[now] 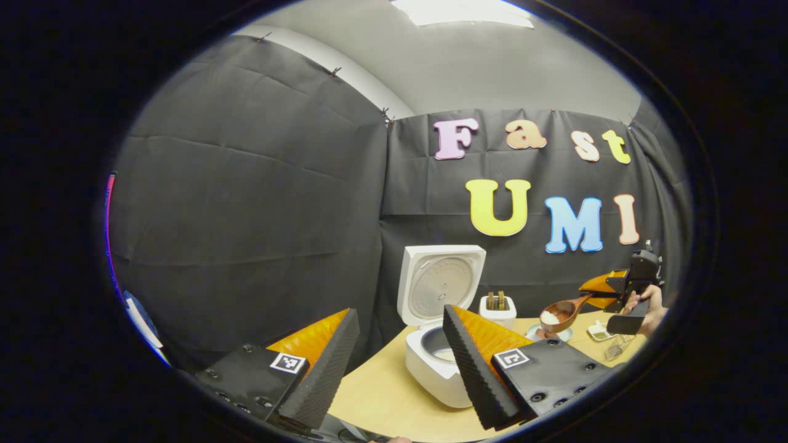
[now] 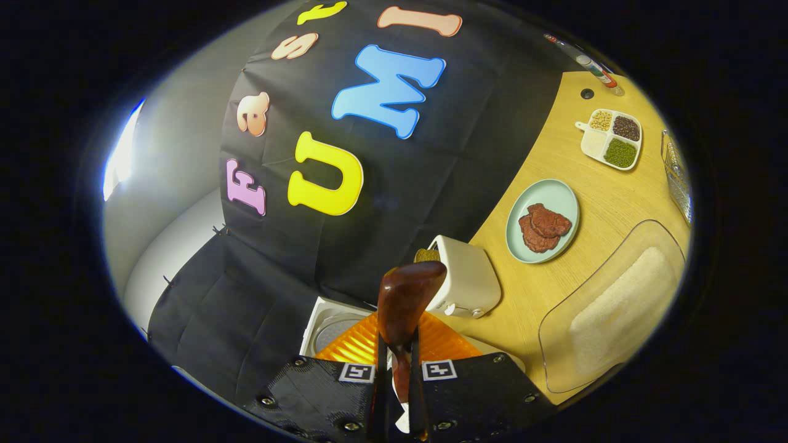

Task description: Close the left gripper, press the button to open the rice cooker; take a wooden spoon from the chopstick holder with the right hand, scoop a spoonful of rice and pour it into the rice cooker, then put the wooden spoon back into the chopstick holder.

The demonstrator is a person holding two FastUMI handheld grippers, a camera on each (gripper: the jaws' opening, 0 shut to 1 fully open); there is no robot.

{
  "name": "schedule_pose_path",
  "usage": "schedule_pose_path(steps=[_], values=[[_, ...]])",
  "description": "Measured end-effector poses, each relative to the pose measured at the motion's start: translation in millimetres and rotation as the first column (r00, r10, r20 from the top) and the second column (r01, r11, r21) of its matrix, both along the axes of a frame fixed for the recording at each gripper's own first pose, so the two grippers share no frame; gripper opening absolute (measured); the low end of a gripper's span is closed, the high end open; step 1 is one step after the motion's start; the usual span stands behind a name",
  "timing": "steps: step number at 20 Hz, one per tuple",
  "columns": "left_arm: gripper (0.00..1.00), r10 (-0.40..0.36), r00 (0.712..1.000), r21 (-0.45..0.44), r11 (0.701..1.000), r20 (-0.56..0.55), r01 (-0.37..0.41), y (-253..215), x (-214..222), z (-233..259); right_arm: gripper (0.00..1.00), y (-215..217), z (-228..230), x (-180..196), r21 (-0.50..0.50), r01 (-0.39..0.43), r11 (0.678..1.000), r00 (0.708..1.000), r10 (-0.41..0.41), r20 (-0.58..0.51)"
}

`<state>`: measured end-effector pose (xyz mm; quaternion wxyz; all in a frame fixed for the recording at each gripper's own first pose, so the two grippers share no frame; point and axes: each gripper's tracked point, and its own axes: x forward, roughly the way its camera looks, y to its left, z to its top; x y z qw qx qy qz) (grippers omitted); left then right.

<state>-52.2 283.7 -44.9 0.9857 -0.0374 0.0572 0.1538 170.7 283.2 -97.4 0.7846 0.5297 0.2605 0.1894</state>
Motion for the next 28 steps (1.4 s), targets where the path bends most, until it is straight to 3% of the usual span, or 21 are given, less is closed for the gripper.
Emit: schedule_pose_path(steps=[3,7,8,19,20,23,28], values=[[0.89,0.029,1.0,-0.003,1.0,-0.006,-0.029,10,-9,-3,0.13,24,3,4,-0.015,-0.027,1.0,0.999,0.027,0.018],[1.0,0.068,0.998,-0.006,0.998,-0.016,-0.068,25,-20,-8,0.13,56,3,8,-0.037,-0.062,0.997,0.998,0.063,0.027],[0.89,0.079,0.997,-0.007,0.997,-0.019,-0.079,29,-22,-9,0.13,65,2,8,-0.044,-0.073,0.996,0.997,0.074,0.03],[0.89,0.204,0.977,-0.001,0.979,-0.061,-0.204,73,-61,-22,0.13,164,-24,16,-0.223,-0.176,0.959,0.979,0.195,0.065],[0.95,0.213,0.975,0.002,0.977,-0.065,-0.213,76,-65,-24,0.13,173,-27,17,-0.247,-0.183,0.951,0.976,0.206,0.07],[0.95,0.235,0.969,0.004,0.972,-0.072,-0.236,84,-71,-28,0.13,196,-38,21,-0.348,-0.207,0.914,0.963,0.253,0.092],[0.92,0.258,0.963,-0.003,0.966,-0.078,-0.259,91,-72,-31,0.13,220,-64,22,-0.53,-0.242,0.813,0.935,0.342,0.097]])
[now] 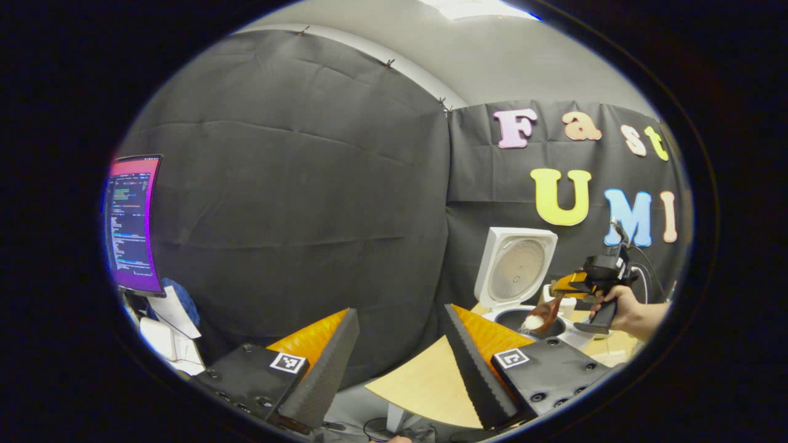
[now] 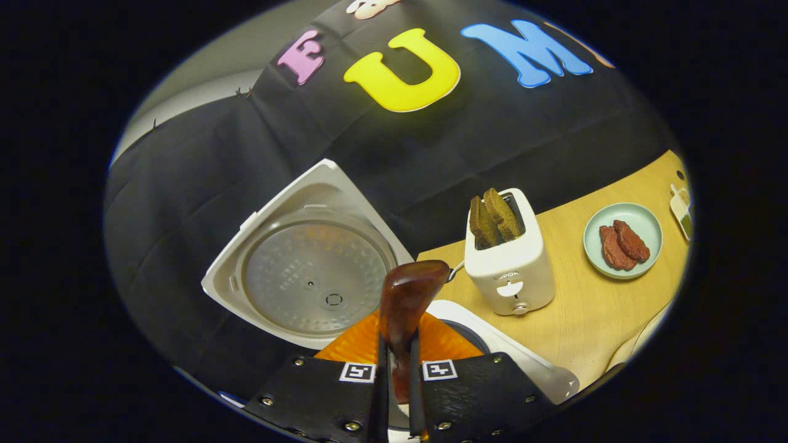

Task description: Close the left gripper, press the button to open the rice cooker; take a wooden spoon from the chopstick holder with the right hand, scoop a spoonful of rice and pour it into the rice cooker, then put the wooden spoon back into the chopstick holder.

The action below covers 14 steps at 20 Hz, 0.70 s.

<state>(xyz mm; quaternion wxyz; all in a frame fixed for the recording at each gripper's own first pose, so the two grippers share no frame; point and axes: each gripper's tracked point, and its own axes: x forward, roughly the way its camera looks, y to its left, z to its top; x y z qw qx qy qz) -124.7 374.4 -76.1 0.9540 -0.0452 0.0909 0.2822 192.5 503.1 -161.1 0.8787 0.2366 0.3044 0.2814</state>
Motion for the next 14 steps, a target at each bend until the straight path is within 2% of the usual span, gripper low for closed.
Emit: schedule_pose_path(steps=[2,6,8,9,12,14], values=[[0.89,0.004,1.0,-0.006,1.0,-0.001,-0.004,3,1,-3,0.13,4,-4,-2,-0.069,-0.03,0.997,0.999,0.032,0.03],[0.89,0.005,1.0,-0.012,1.0,0.003,-0.005,4,-2,-4,0.13,4,-5,-6,-0.189,-0.067,0.98,0.991,0.088,0.105],[0.95,0.001,1.0,-0.013,1.0,0.006,-0.001,4,-2,-6,0.13,3,-1,-8,-0.251,-0.08,0.965,0.981,0.121,0.153],[1.0,-0.002,1.0,-0.013,1.0,0.009,0.002,3,-3,-6,0.13,3,4,-7,-0.282,-0.084,0.956,0.974,0.139,0.18],[1.0,-0.011,1.0,-0.013,1.0,0.012,0.011,1,-5,-3,0.13,4,17,-8,-0.373,-0.095,0.923,0.942,0.204,0.265],[1.0,-0.019,1.0,-0.011,1.0,0.015,0.019,0,-4,-2,0.13,4,26,-10,-0.44,-0.099,0.893,0.909,0.261,0.325]])
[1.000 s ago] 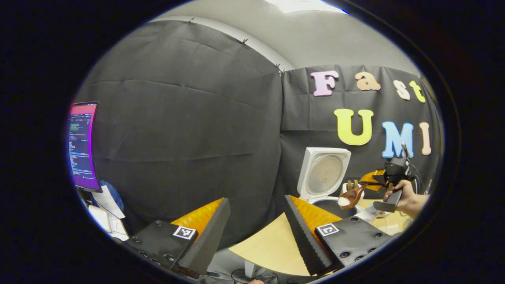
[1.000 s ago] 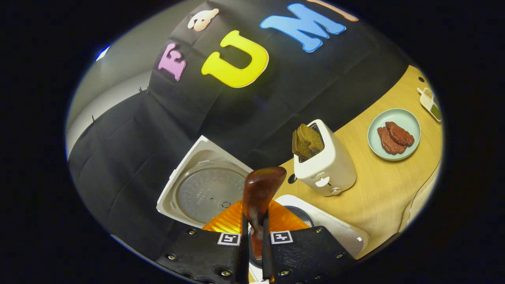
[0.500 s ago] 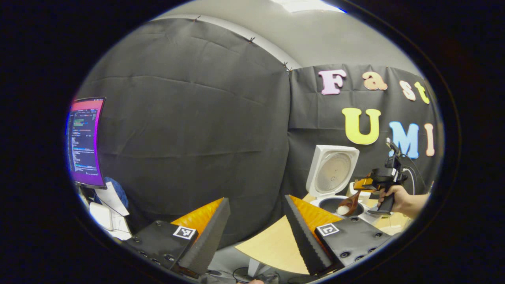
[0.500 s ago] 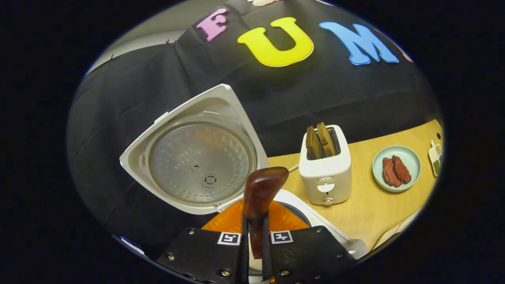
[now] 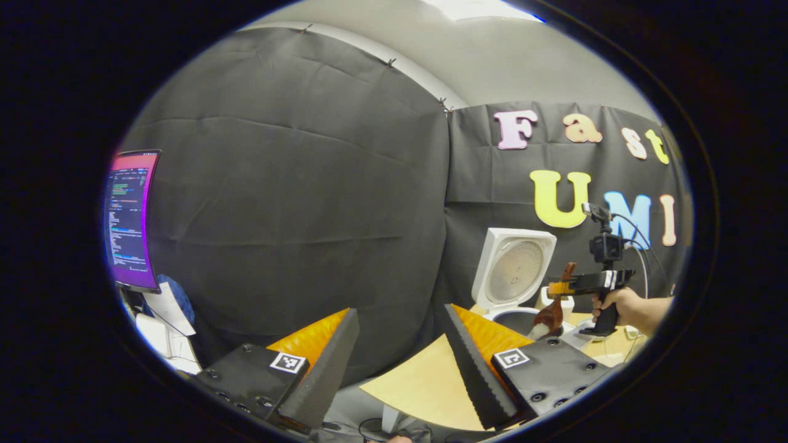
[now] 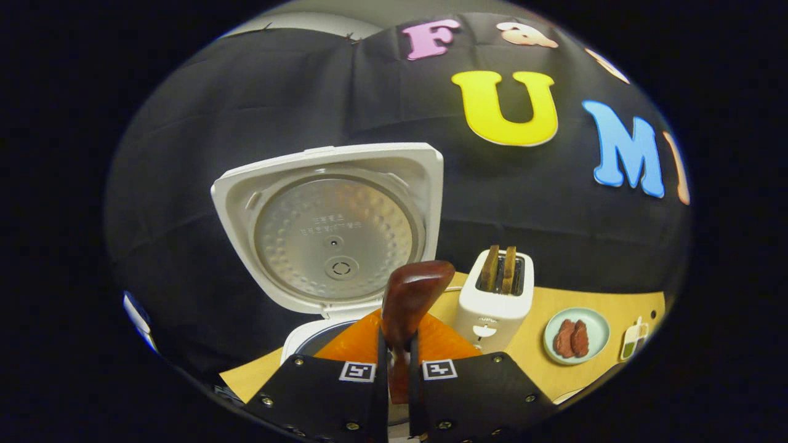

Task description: Close the left gripper, press the button to open the rice cooker; take a wooden spoon from the chopstick holder with the right hand, scoop a spoonful of rice and pour it into the rice cooker, then put the wooden spoon back into the chopstick holder.

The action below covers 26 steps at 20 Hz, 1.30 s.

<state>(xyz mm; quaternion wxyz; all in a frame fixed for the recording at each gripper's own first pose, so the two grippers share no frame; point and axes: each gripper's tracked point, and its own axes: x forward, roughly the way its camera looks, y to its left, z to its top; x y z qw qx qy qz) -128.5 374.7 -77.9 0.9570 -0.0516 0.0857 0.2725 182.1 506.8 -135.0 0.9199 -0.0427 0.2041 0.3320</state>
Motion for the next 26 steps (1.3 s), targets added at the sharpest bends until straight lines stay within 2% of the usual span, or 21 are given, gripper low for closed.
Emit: schedule_pose_path(steps=[2,5,10,14,19,23,26], values=[[1.0,-0.008,1.0,0.005,1.0,0.003,0.008,-1,1,2,0.13,0,13,-4,-0.066,-0.033,0.997,0.995,0.039,0.09],[1.0,-0.024,1.0,0.013,1.0,0.009,0.024,-2,2,6,0.13,-2,30,-6,-0.135,-0.064,0.989,0.973,0.092,0.212],[1.0,-0.05,0.998,0.028,0.998,0.024,0.049,-3,6,8,0.13,-12,70,-10,-0.128,-0.077,0.989,0.949,0.112,0.295],[1.0,-0.079,0.996,0.038,0.996,0.04,0.078,-2,7,18,0.13,-30,103,-10,0.007,-0.071,0.997,0.968,0.067,0.243],[1.0,-0.129,0.99,0.047,0.991,0.064,0.126,-3,9,23,0.13,-73,139,-13,0.182,-0.021,0.983,0.99,-0.005,0.142],[1.0,-0.168,0.982,0.055,0.985,0.082,0.163,-8,14,29,0.13,-119,153,-10,0.259,0.038,0.965,0.993,-0.066,0.101],[1.0,-0.193,0.976,0.045,0.981,0.095,0.19,-10,15,30,0.13,-163,158,-17,0.274,0.086,0.958,0.989,-0.116,0.096]])
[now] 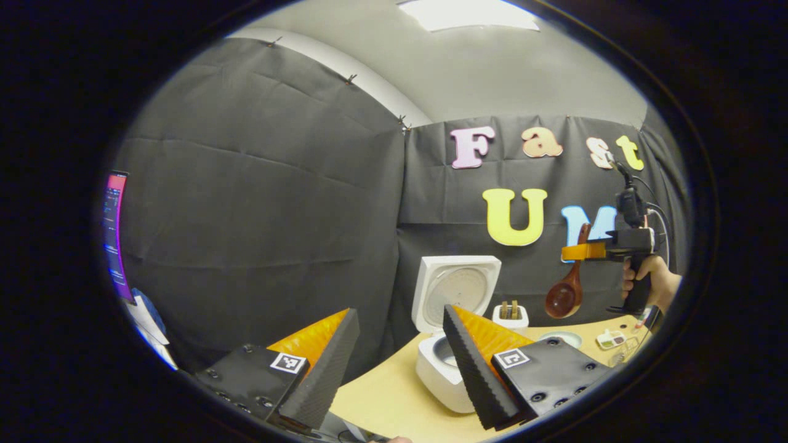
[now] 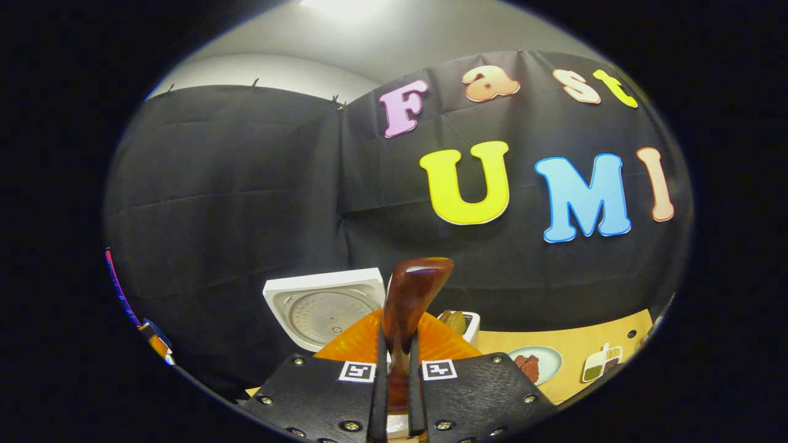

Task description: Close the left gripper, press the button to open the rice cooker; take a wooden spoon from the chopstick holder with the right hand, scoop a spoonful of rice and pour it into the rice cooker, then put the wooden spoon back into the chopstick holder.

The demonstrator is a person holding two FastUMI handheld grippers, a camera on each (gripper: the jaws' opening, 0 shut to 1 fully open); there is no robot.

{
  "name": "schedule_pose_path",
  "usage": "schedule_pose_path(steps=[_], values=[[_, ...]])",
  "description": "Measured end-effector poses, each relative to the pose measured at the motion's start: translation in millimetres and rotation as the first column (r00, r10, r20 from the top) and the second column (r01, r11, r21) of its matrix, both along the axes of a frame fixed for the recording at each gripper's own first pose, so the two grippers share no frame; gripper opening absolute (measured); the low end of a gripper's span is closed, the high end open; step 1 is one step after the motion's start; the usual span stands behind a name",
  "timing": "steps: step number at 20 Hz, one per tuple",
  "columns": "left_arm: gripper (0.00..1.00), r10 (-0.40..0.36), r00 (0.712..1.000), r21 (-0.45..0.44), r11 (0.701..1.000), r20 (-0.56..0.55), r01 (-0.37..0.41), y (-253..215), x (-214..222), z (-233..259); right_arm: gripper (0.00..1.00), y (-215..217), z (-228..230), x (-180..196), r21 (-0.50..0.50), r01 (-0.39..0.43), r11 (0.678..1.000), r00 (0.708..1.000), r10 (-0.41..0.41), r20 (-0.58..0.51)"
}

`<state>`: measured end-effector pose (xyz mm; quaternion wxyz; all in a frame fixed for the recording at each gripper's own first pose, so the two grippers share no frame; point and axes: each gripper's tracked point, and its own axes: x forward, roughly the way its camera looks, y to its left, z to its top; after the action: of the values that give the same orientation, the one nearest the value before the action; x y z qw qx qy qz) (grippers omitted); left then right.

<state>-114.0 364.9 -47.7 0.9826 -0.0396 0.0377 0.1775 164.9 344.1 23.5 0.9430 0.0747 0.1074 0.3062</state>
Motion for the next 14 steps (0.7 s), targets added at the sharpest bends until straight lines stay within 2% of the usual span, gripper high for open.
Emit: schedule_pose_path(steps=[6,14], values=[[1.0,-0.073,0.997,-0.001,0.997,0.008,0.073,-2,9,-2,0.13,-80,-9,-3,-0.002,0.102,0.995,0.995,-0.102,-0.015],[1.0,-0.173,0.985,-0.005,0.985,0.017,0.173,-16,21,-14,0.13,-182,-29,4,-0.011,0.243,0.97,0.968,-0.244,-0.06]])
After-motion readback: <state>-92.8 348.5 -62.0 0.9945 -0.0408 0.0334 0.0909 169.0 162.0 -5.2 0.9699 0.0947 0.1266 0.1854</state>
